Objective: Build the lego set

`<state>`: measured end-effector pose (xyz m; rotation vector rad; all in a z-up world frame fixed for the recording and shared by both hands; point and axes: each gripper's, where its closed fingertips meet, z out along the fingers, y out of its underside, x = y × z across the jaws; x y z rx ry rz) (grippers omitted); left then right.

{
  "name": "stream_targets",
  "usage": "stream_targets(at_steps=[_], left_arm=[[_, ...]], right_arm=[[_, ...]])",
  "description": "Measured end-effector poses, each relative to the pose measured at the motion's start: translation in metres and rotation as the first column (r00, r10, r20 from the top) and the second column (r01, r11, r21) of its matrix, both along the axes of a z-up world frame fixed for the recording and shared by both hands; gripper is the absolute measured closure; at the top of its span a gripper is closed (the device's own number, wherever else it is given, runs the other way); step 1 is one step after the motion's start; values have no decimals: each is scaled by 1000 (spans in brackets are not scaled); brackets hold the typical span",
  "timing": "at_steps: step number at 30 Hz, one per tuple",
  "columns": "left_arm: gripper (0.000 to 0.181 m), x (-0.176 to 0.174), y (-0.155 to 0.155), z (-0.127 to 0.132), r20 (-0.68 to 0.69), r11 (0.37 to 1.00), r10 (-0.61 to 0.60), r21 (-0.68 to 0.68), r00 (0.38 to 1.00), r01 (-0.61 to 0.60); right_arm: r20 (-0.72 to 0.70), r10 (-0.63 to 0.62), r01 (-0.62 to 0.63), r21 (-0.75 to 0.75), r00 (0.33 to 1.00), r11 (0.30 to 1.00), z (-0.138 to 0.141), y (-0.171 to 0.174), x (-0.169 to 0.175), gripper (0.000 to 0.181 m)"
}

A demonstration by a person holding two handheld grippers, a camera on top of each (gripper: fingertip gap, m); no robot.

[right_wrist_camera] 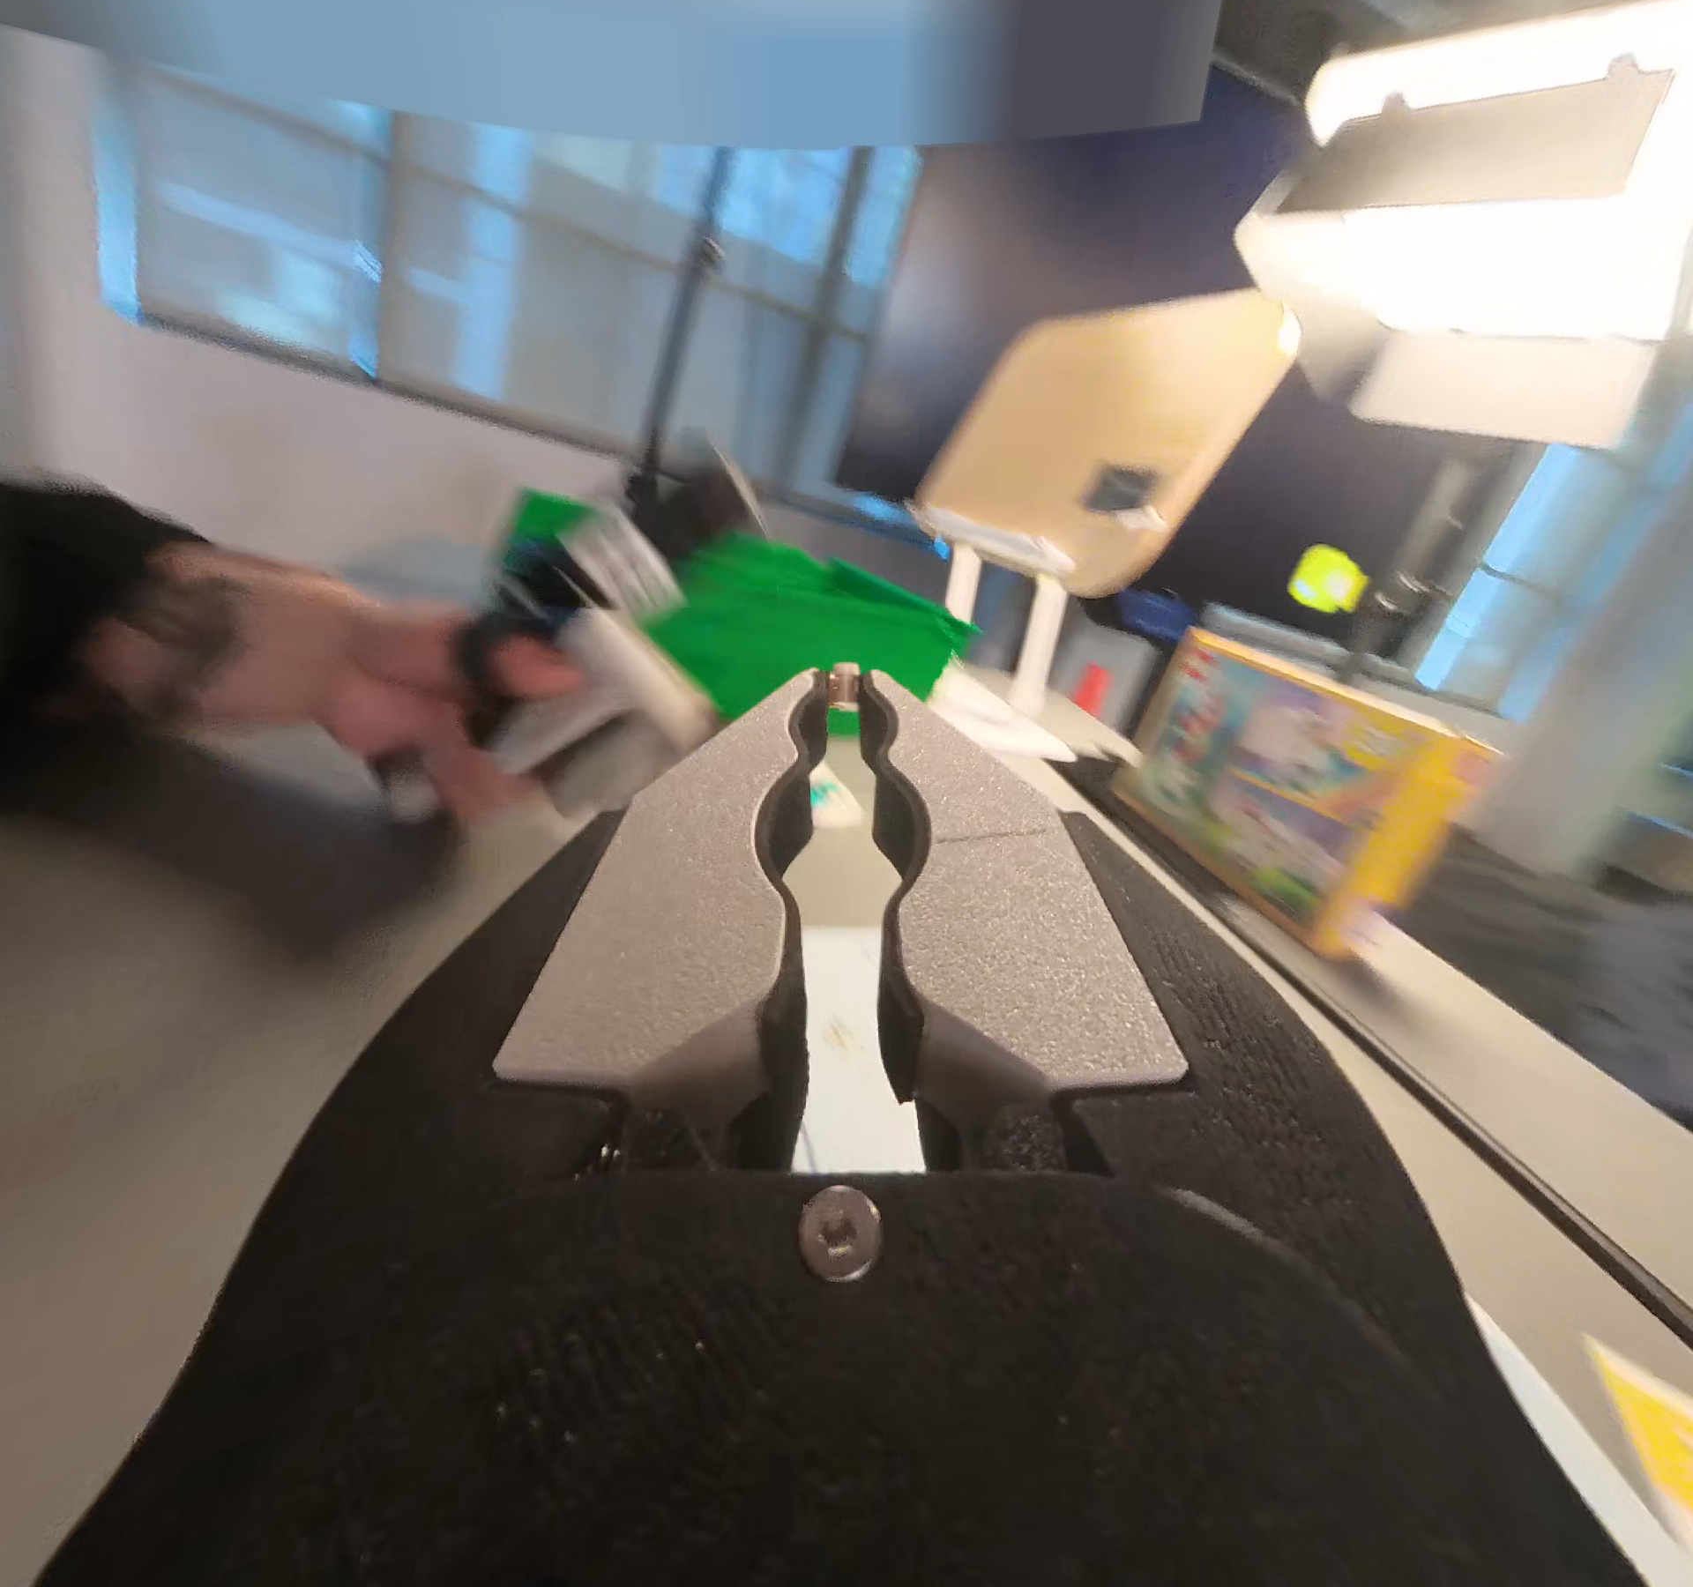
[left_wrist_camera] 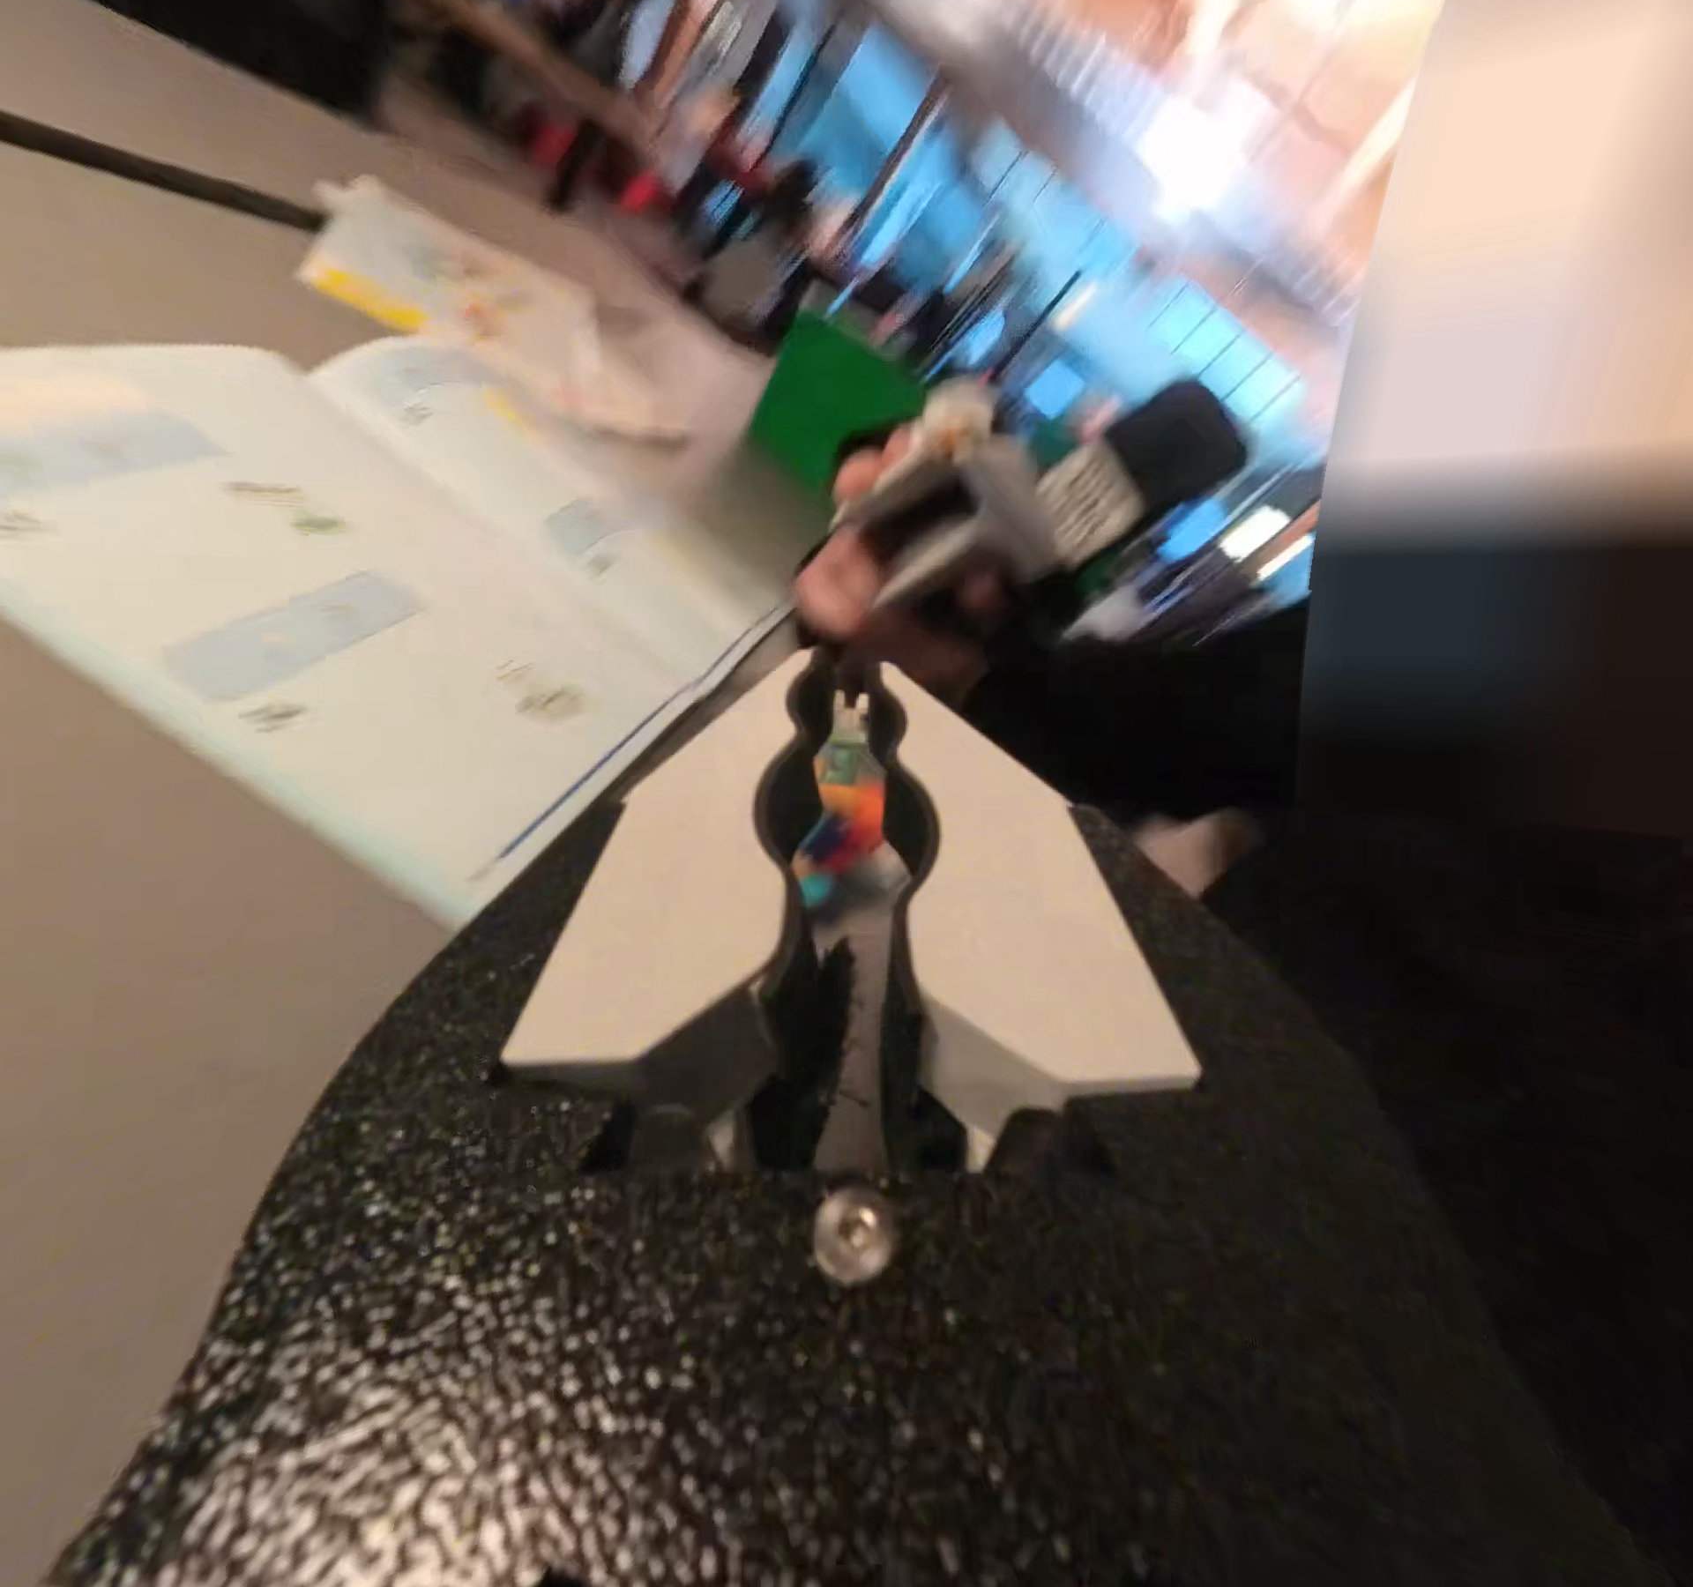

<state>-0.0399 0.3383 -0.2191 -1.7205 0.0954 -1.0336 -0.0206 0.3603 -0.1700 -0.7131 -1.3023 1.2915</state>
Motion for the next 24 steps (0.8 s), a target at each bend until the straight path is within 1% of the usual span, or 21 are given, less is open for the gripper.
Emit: stream_targets(at_steps=[1,2,4,6,9,11,16,18,20,24], left_arm=[[177,-2,-6,-13,-169,1000,5,-16,986,-8],[177,-3,-13,-24,-286,999,-8,-34,958,-2],[177,-5,-24,-45,-443,996,-23,-84,896,-16],[176,-2,-33,-57,-521,994,-58,-109,852,1],[177,-1,-38,-60,-581,996,-47,-89,812,-6],[176,-2,-42,-67,-621,993,-59,-116,782,-17],[175,-4,-46,-70,-626,990,-70,-142,776,-25],[162,-6,-49,-77,-641,981,-104,-190,760,-26],[159,-6,-53,-82,-651,976,-125,-215,748,-24],[149,-8,-60,-82,-647,971,-121,-235,752,-46]], right_arm=[[18,-28,28,9,999,1000,-4,5,-1,178],[22,-53,53,14,998,998,-6,10,-2,178],[25,-95,95,18,995,995,-7,18,-4,178],[20,-130,129,13,991,992,-6,26,-4,177],[25,-148,148,-5,989,989,-7,32,-5,177],[28,-152,152,-12,988,988,-8,33,-5,177],[44,-140,141,-24,989,990,-10,34,-10,178],[46,-136,137,-30,990,990,-10,33,-10,178],[50,-132,134,-37,990,990,-11,35,-9,178],[50,-136,139,-60,989,988,-10,37,-8,178]])
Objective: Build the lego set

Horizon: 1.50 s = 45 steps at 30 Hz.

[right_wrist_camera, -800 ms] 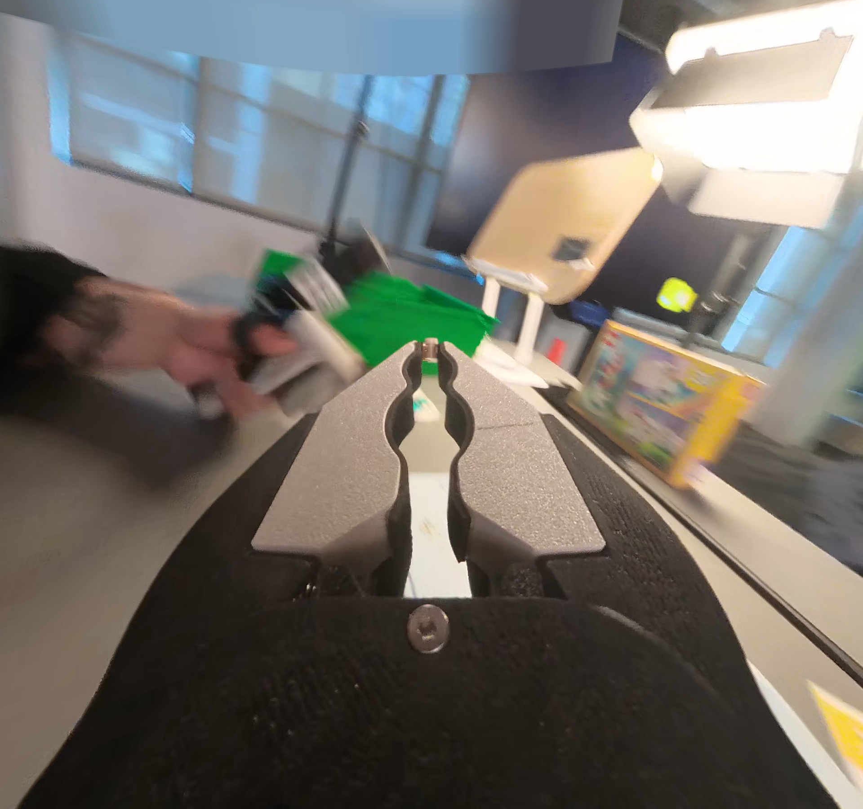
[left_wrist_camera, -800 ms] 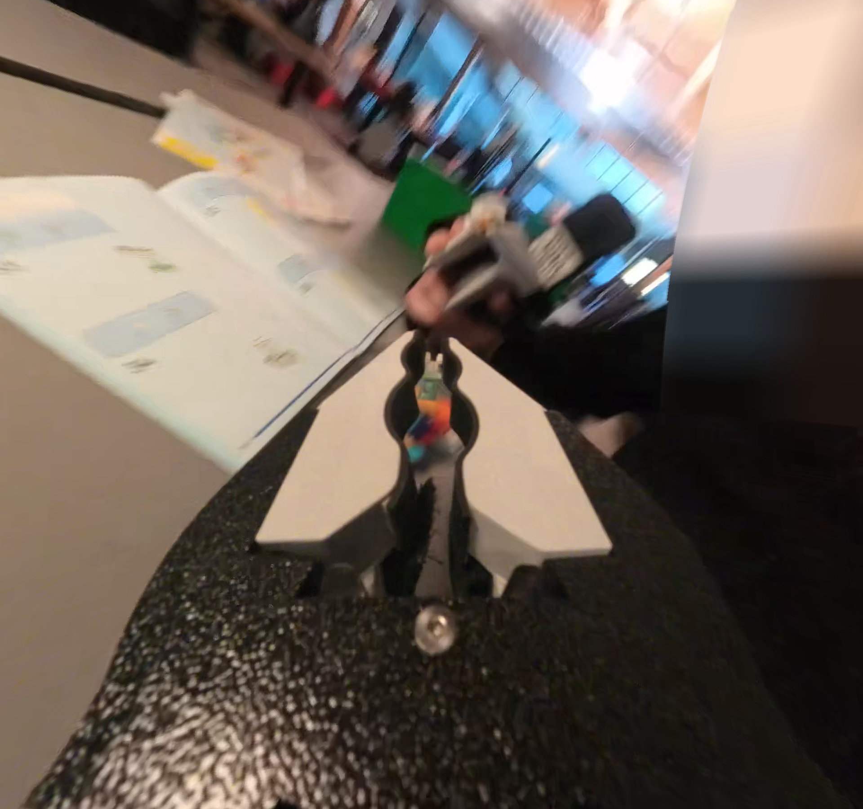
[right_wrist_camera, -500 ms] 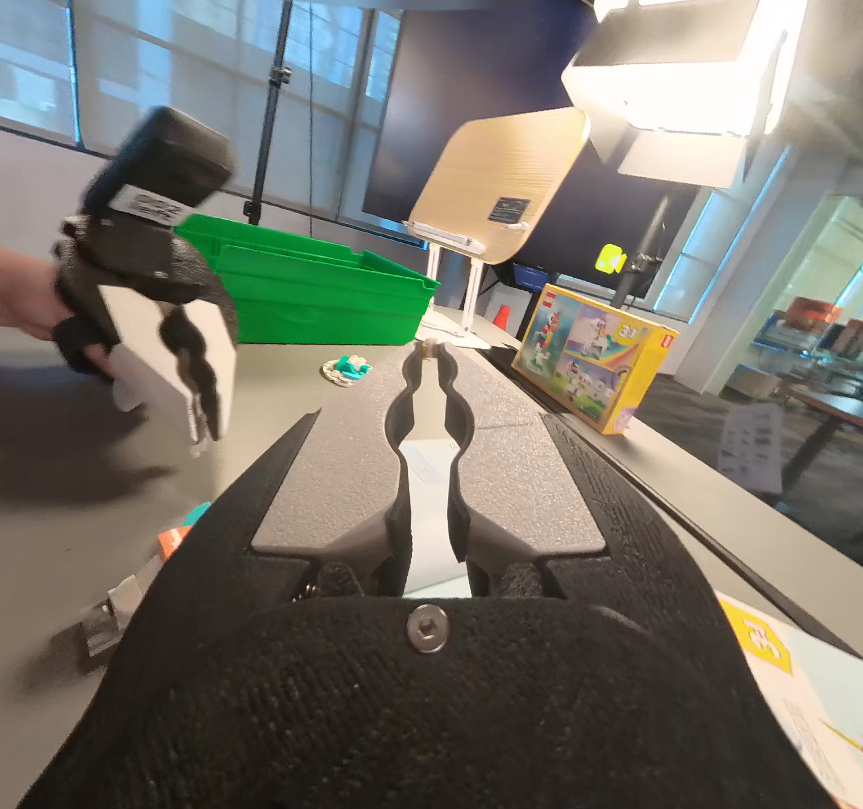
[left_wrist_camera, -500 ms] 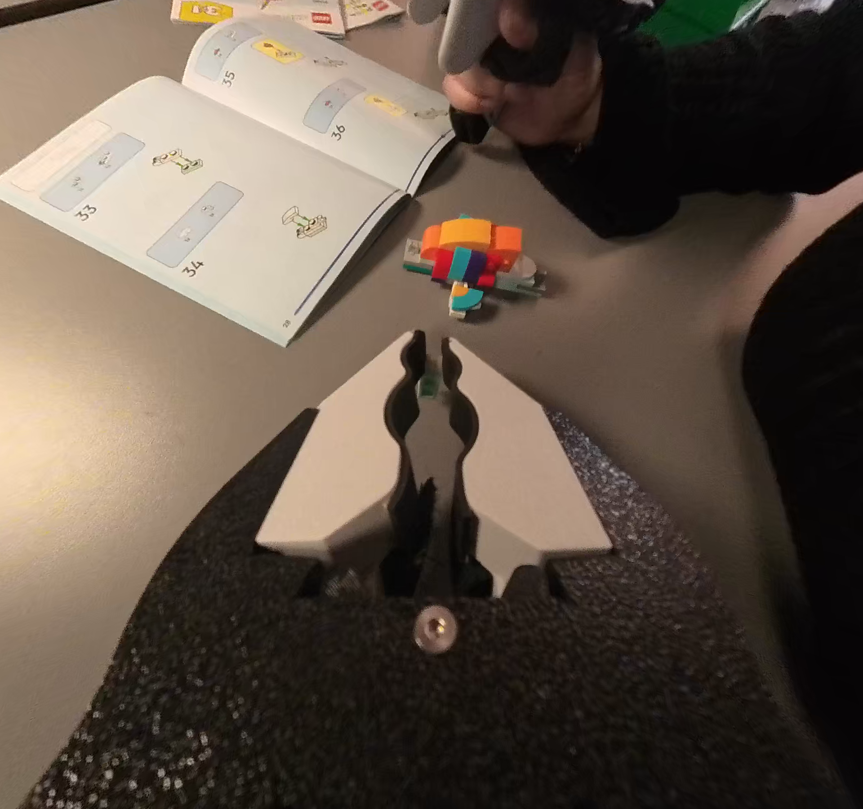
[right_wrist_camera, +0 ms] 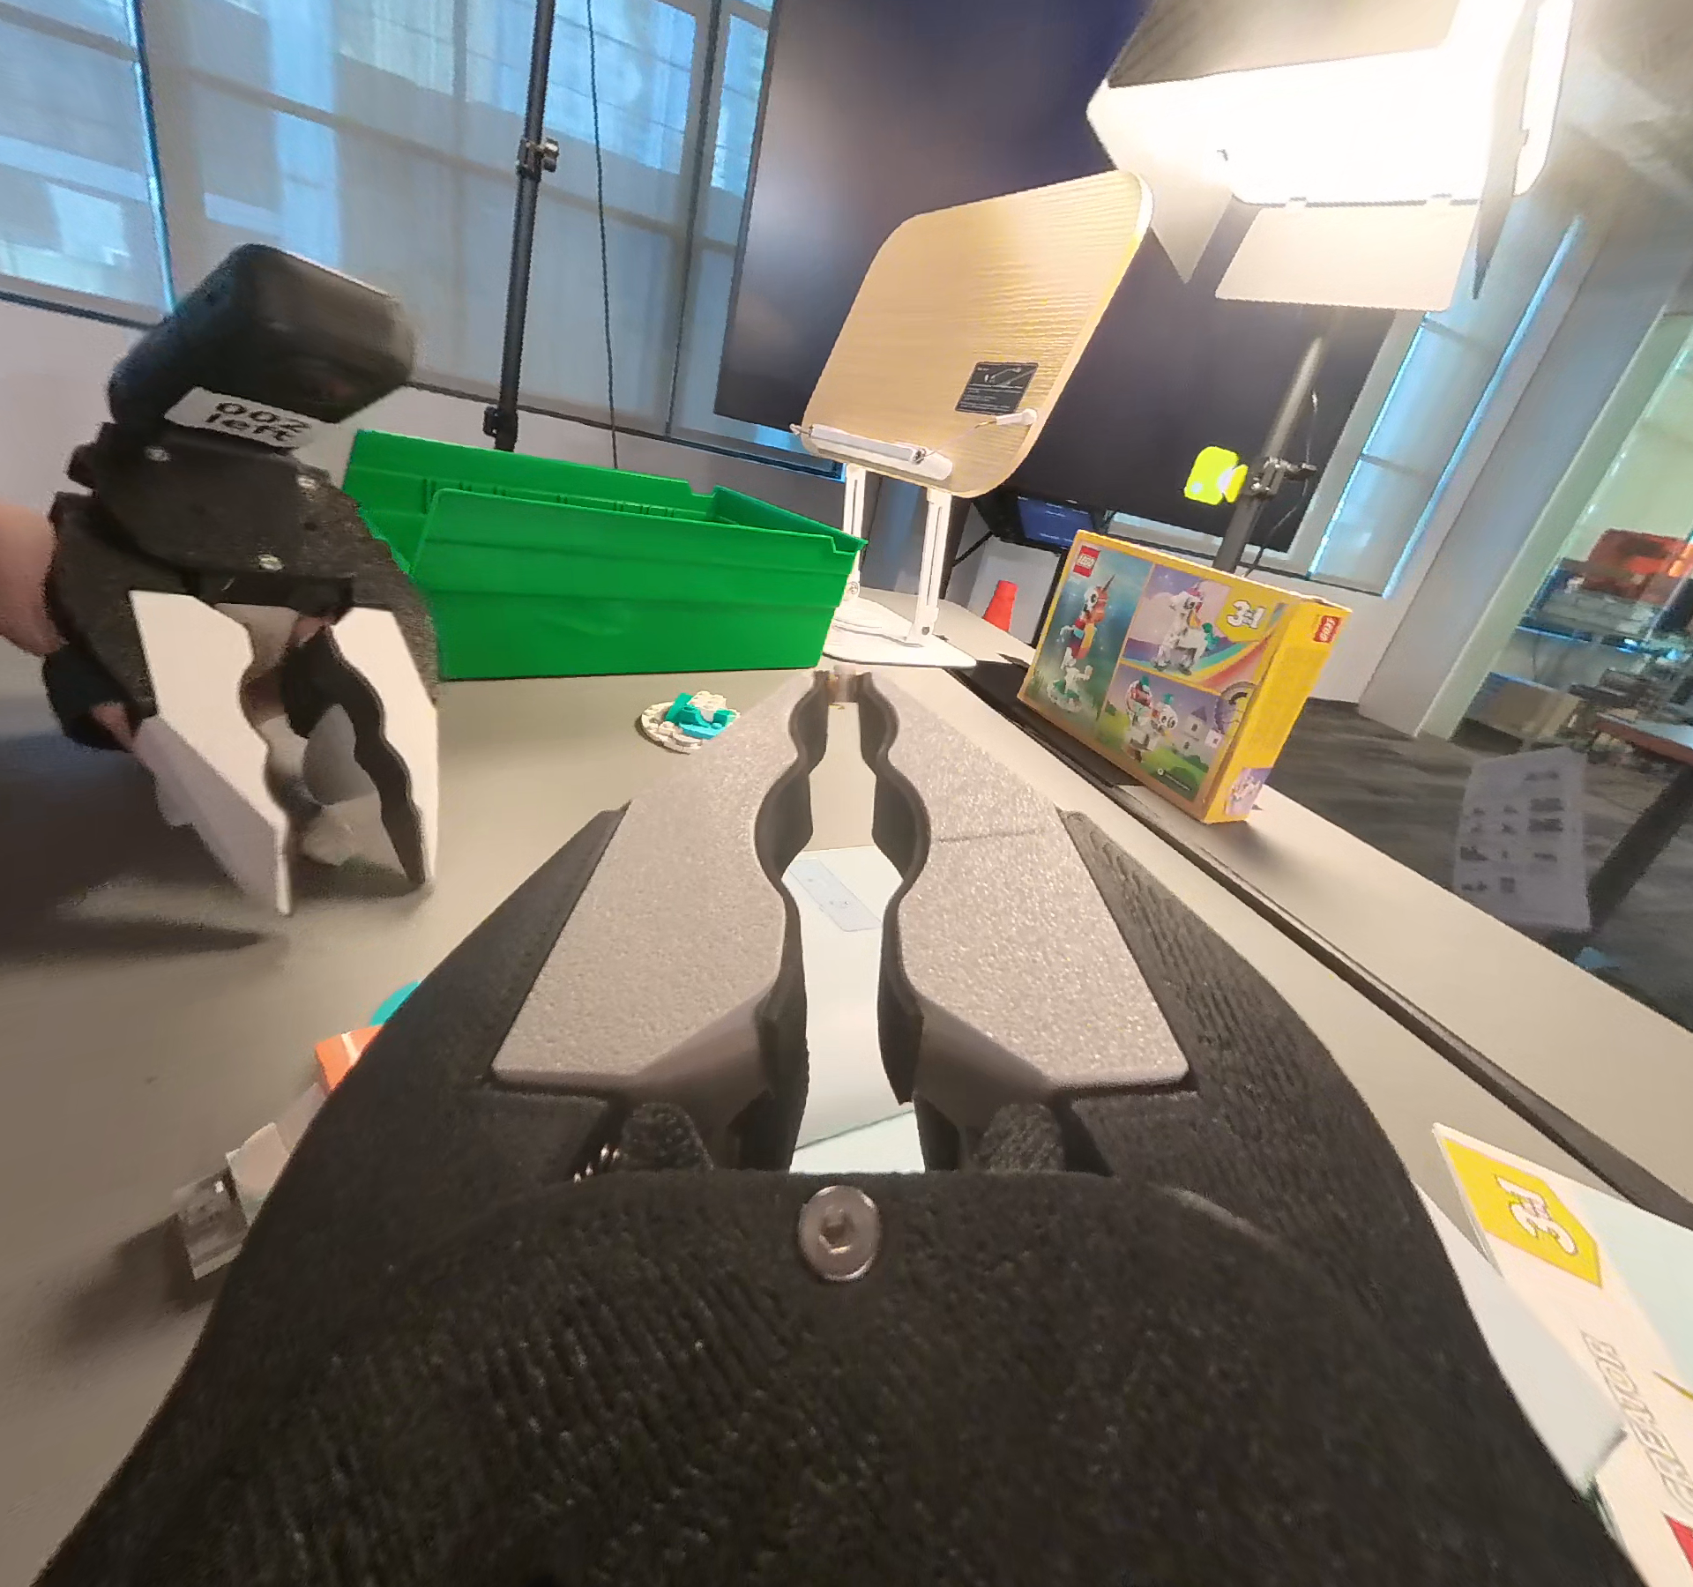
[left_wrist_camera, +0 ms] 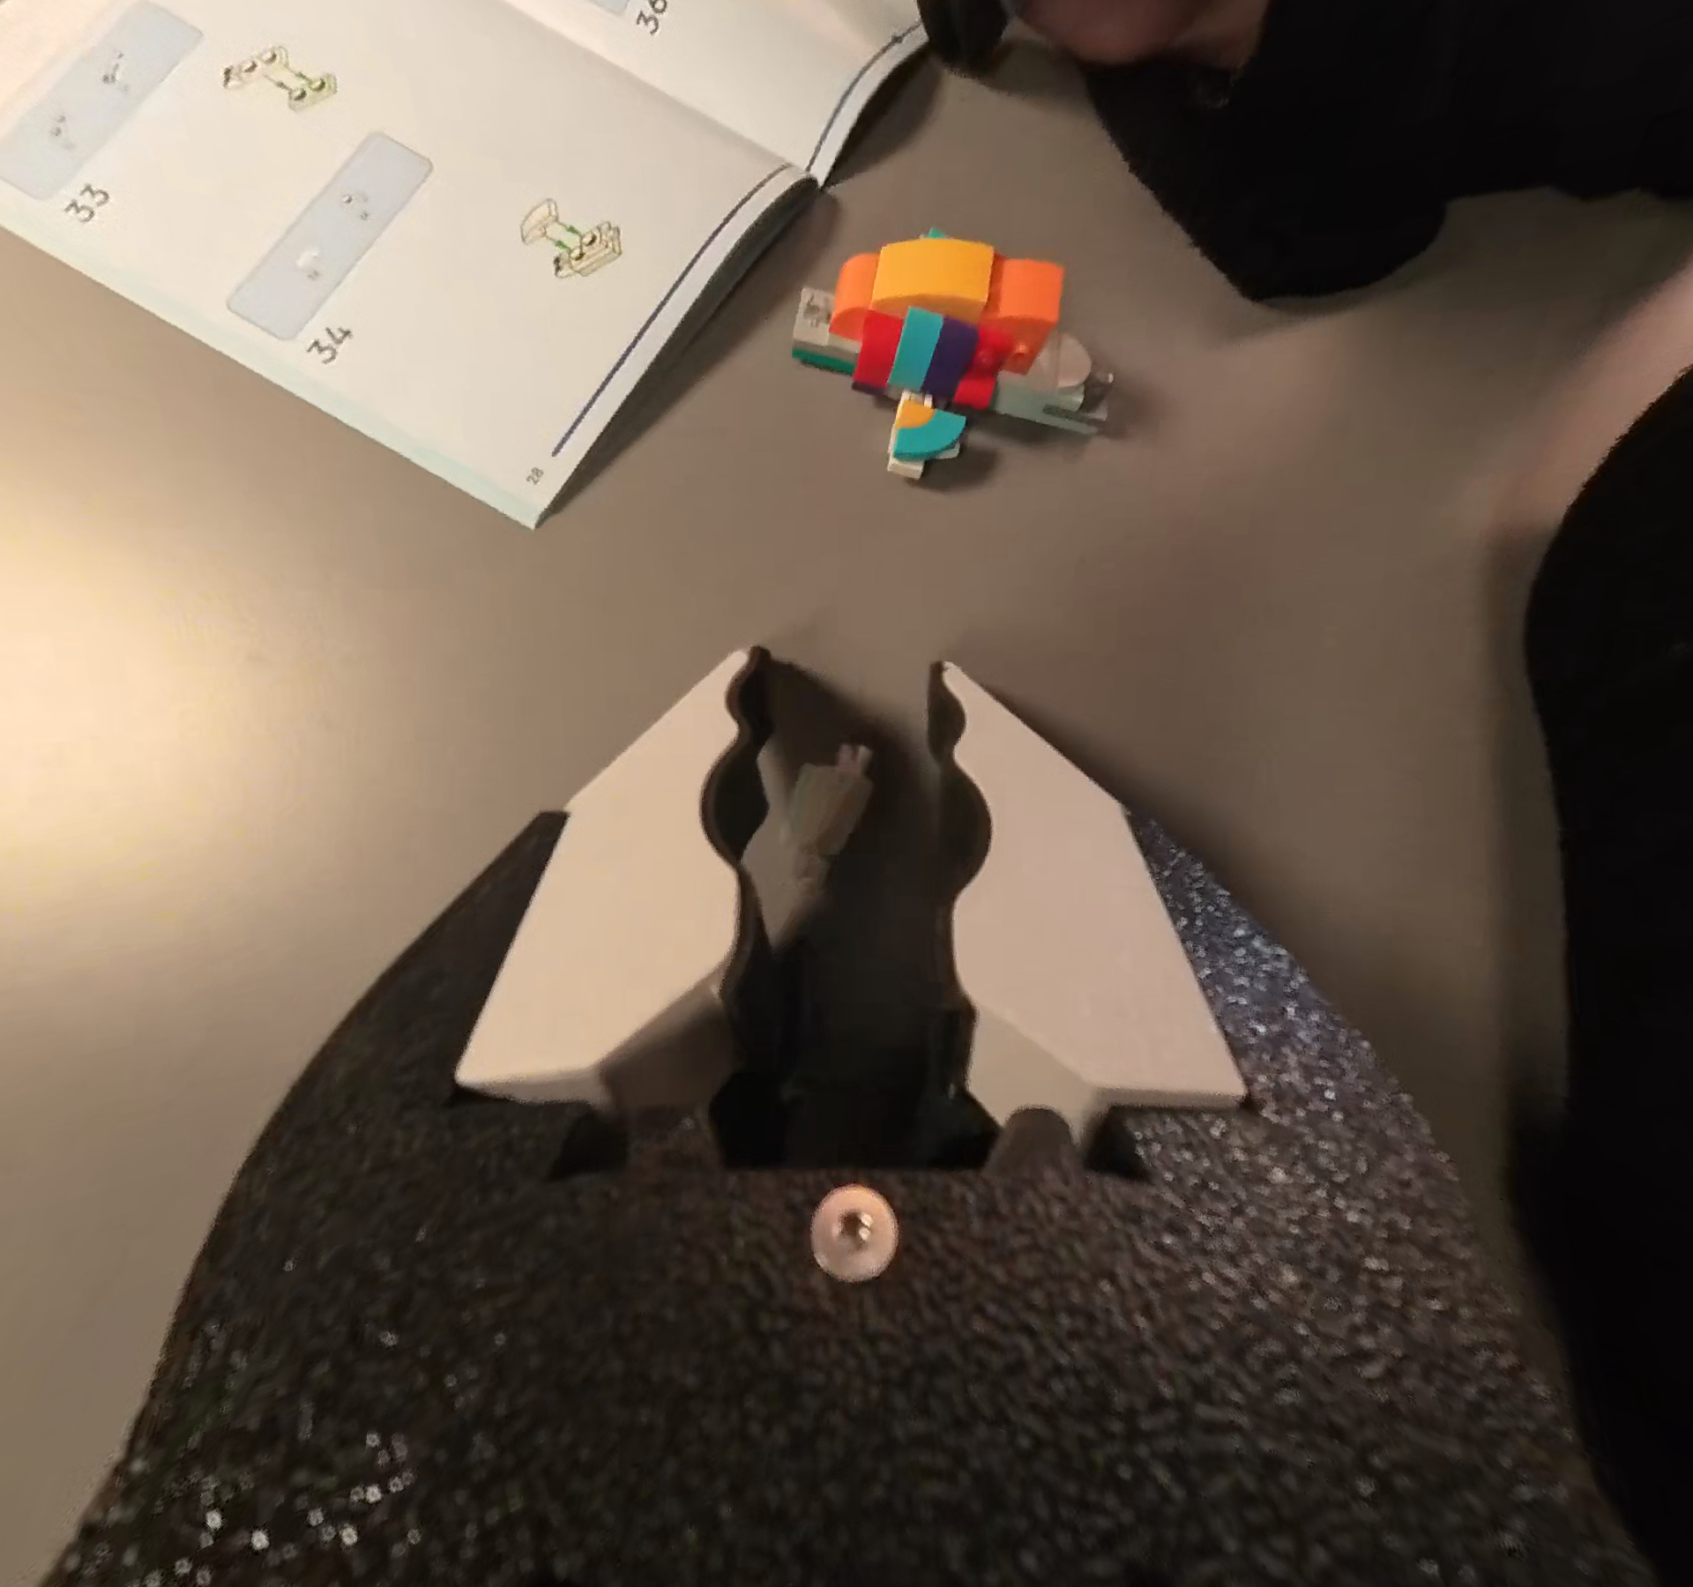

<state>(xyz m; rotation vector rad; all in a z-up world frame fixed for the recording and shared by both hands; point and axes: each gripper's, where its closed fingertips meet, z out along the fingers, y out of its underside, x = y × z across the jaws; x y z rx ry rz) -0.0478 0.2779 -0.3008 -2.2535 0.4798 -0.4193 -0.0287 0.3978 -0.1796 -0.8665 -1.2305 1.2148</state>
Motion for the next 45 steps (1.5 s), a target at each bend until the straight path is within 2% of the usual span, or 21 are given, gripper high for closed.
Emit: stream_targets(at_steps=[3,6,12,18,22,27,33,36,38,40,42,45], left_arm=[[143,-8,-11,1,-26,1000,25,-7,999,-26],[140,-13,-26,5,-59,1000,-7,14,998,8],[154,-15,-33,23,-109,983,-77,157,991,94],[149,-14,-31,1,-109,990,-132,29,985,136],[160,-13,-30,-2,-67,987,-158,-10,985,158],[164,-13,-28,-2,-64,987,-160,-7,985,160],[172,-11,-26,-2,-72,984,-175,17,982,177],[172,-16,-19,0,-115,991,-121,46,986,127],[172,-6,-10,16,2,993,-79,90,997,78],[172,15,2,47,232,988,-58,156,971,22],[172,36,10,77,444,979,-90,201,891,-2],[172,61,18,108,592,965,-160,263,790,-2]], right_arm=[[-5,-5,5,-23,1000,1000,2,4,-1,178],[-6,-6,6,-49,1000,999,2,8,0,178],[-10,-12,11,-79,1000,997,3,12,0,178],[-13,-21,20,-78,1000,997,2,13,1,178],[-13,-14,13,-68,1000,998,3,10,3,178],[-25,-34,32,-68,999,997,5,14,6,178],[-42,-109,105,-89,993,990,7,27,25,177],[-45,-125,121,-84,991,989,8,27,39,177],[-36,-37,34,-91,999,995,8,11,47,178],[-17,171,-172,-165,985,971,11,-17,49,178],[-36,377,-371,-288,925,883,17,-46,49,178],[-71,606,-583,-380,793,718,26,-80,53,178]])
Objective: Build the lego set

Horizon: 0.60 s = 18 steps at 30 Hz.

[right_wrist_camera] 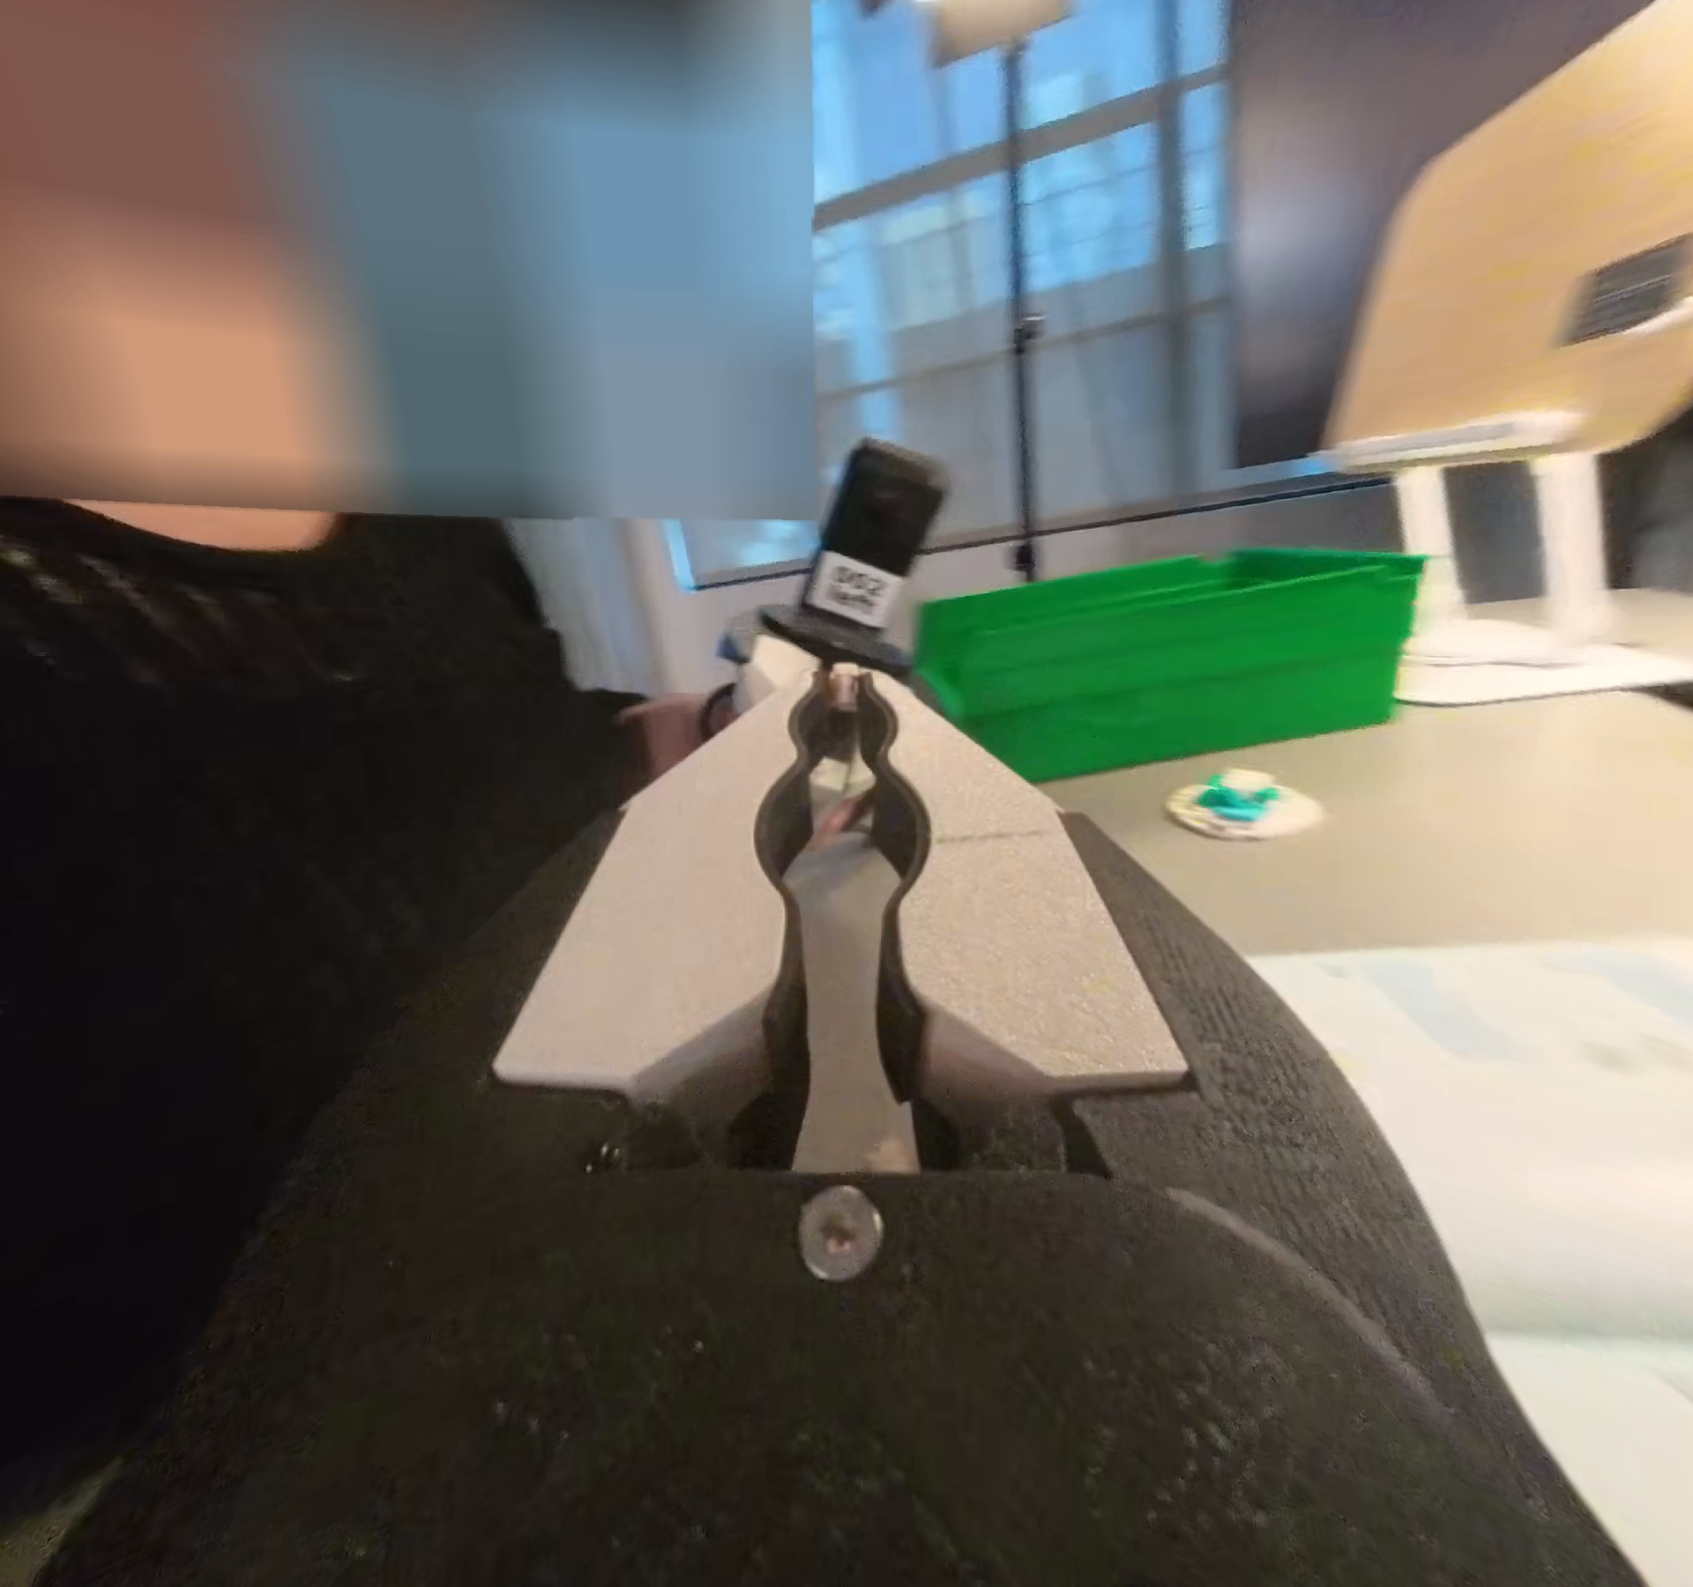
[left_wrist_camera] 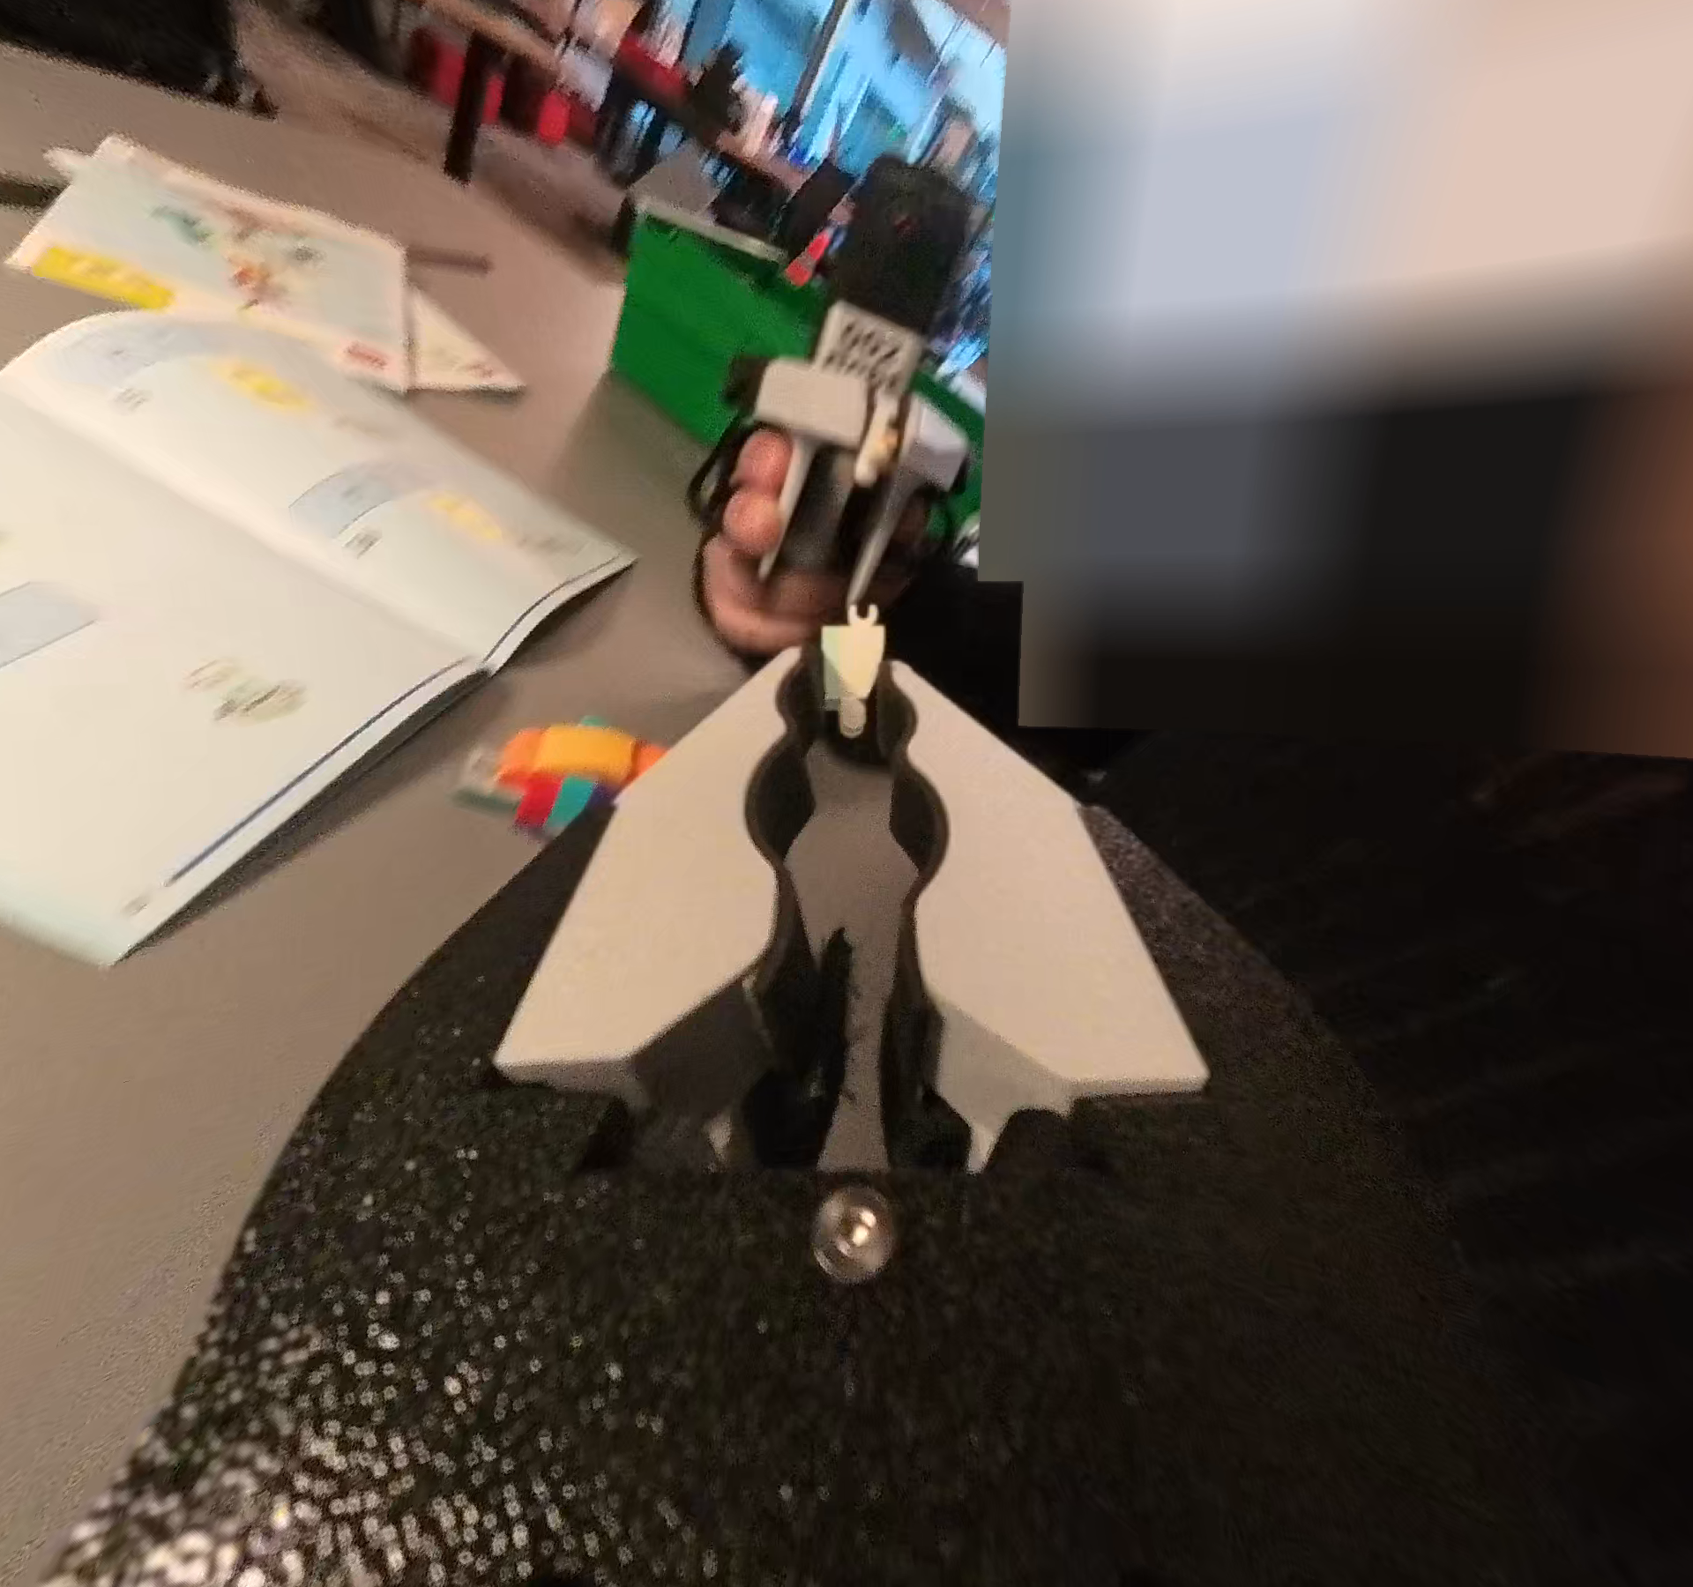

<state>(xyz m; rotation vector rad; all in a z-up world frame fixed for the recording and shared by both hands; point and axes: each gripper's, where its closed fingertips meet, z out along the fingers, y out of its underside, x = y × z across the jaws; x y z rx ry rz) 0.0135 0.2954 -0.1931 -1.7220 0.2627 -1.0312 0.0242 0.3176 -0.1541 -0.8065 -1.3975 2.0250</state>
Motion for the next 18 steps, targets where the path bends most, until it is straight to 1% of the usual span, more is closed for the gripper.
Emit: stream_targets(at_steps=[1,3,5,7,10,14,16,18], left_arm=[[172,6,1,8,34,1000,-11,16,999,10],[172,15,0,18,128,998,-65,2,990,66],[172,18,-2,26,232,995,-98,-11,968,103],[172,18,-3,28,286,993,-107,-22,952,118],[173,21,-3,20,202,995,-89,-18,975,95],[173,22,-4,16,108,997,-78,0,991,78],[173,21,-3,14,51,998,-58,21,997,57],[172,20,-3,13,-41,998,-31,61,999,34]], right_arm=[[2,51,-51,-16,999,999,3,-6,1,178],[-3,120,-120,-27,993,992,6,-14,4,178],[9,149,-149,-19,989,989,5,-19,6,178],[24,164,-163,-30,986,986,4,-20,8,178],[51,191,-189,-34,980,981,1,-21,10,177],[70,225,-223,-37,972,974,-2,-22,11,178],[77,224,-223,-19,972,975,-5,-23,12,178],[79,211,-211,0,974,977,-6,-22,11,178]])
